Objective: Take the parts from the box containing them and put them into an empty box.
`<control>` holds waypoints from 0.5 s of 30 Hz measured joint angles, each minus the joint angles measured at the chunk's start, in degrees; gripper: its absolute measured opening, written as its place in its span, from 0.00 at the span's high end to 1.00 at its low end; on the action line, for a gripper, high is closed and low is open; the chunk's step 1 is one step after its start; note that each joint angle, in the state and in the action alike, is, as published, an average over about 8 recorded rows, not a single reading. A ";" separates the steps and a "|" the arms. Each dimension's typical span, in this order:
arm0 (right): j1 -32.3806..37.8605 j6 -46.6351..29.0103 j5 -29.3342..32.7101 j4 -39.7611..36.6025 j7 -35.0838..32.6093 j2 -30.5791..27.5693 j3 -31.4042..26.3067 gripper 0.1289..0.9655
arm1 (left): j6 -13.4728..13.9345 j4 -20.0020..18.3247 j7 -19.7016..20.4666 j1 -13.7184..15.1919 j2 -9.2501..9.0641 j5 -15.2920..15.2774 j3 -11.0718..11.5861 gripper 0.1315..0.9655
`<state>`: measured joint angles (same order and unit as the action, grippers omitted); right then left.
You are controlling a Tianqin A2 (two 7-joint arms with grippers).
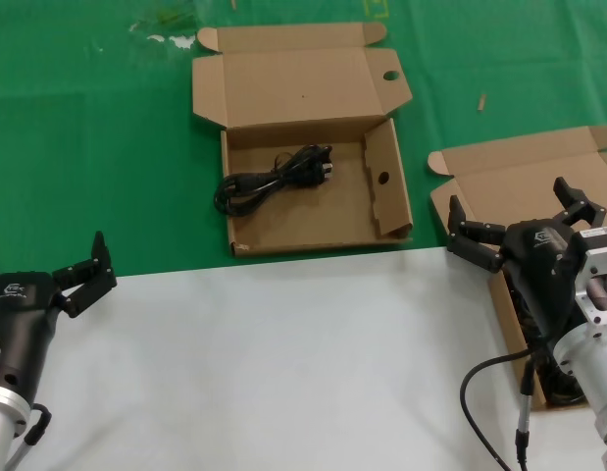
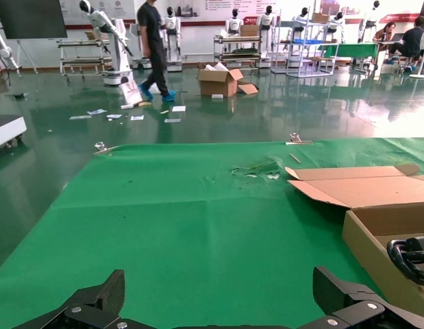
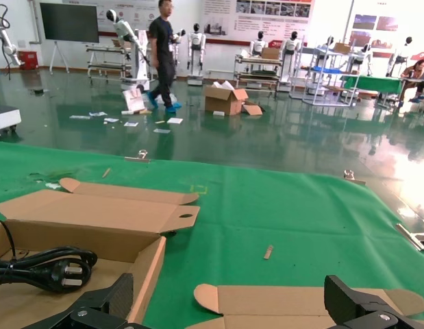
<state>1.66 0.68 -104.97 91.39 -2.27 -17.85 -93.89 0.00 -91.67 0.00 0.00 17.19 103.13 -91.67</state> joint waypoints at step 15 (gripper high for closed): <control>0.00 0.00 0.00 0.00 0.00 0.00 0.00 0.00 | 0.00 0.00 0.00 0.00 0.00 0.00 0.00 0.00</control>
<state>1.66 0.68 -104.97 91.39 -2.27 -17.85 -93.89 0.00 -91.67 0.00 0.00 17.19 103.13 -91.67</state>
